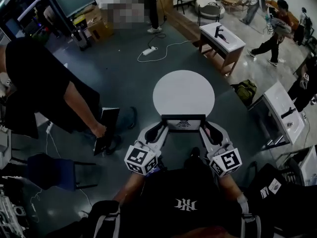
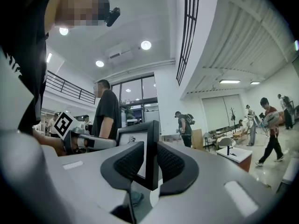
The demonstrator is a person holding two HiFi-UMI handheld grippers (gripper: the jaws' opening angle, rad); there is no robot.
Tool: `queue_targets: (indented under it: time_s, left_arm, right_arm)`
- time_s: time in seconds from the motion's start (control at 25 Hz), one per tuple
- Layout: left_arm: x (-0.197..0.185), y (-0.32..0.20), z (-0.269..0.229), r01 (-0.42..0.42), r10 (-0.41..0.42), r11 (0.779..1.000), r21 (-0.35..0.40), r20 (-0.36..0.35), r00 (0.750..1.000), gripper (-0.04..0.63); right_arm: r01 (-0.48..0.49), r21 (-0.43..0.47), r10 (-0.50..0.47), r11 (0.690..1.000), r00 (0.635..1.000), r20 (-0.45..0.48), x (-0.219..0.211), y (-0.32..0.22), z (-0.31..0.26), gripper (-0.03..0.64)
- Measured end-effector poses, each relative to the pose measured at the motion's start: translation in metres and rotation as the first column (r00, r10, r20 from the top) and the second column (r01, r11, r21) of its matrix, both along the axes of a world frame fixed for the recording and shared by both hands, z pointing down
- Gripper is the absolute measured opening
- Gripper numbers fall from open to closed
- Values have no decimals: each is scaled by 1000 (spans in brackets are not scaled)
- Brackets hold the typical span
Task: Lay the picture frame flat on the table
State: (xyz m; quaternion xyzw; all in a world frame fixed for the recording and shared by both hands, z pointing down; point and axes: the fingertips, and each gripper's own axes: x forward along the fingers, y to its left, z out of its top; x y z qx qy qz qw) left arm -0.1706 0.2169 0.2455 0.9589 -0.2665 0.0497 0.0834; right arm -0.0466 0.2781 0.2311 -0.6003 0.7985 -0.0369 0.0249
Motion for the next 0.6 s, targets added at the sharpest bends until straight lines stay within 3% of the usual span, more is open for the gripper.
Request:
queue_targets:
  time_s: [0.32,0.6]
  left_arm:
    - [85,-88,-38,53,-52,998,46,-16,999,74]
    - [136,-150,-28,111,-111,994,20,9,994,74]
  right_arm:
    - [61,21,-61,998,998,-21,90,-97,-31,74]
    - [111,20,-111,994,994,9,143,-164,-25,74]
